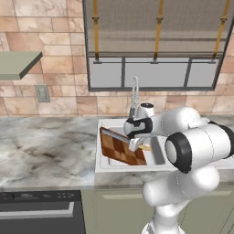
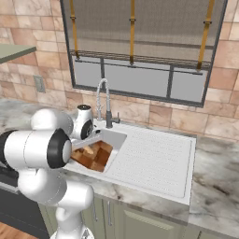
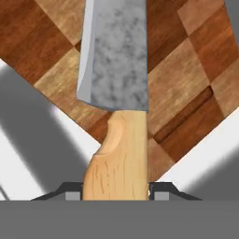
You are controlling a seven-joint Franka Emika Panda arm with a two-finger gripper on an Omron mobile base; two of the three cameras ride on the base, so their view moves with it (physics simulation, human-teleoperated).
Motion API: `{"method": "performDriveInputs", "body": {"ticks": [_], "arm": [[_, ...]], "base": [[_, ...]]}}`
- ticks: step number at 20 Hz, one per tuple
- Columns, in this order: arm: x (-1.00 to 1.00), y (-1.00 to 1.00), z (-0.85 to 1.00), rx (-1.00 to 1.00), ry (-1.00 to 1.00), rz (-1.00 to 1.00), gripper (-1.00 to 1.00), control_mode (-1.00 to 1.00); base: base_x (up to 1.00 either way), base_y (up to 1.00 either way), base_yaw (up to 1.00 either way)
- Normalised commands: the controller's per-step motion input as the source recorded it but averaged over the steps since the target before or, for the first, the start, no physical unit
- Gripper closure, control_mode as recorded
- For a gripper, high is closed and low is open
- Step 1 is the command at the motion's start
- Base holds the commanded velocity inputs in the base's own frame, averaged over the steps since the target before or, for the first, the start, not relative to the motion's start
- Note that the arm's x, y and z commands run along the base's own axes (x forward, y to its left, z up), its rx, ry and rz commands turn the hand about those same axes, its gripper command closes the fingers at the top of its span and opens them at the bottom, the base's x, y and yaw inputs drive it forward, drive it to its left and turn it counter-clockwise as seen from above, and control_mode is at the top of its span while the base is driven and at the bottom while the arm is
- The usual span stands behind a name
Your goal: Move the cutting board and knife to the sink. Then move spray from the cabinet to the counter.
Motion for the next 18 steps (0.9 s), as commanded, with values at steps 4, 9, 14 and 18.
{"method": "performDriveInputs", "body": {"ticks": [4, 9, 14, 18], "arm": [[0.18, 0.00, -0.50, 0.04, 0.00, 0.10, 1.00, -1.00], [0.09, 0.00, -0.45, 0.03, 0.00, 0.09, 1.00, -1.00], [0.06, 0.00, -0.36, 0.01, 0.00, 0.07, -1.00, -1.00], [0.10, 0.00, -0.19, 0.00, 0.00, 0.05, -1.00, -1.00]], "base": [[0.00, 0.00, 0.00], [0.00, 0.00, 0.00], [0.00, 0.00, 0.00], [0.00, 0.00, 0.00]]}}
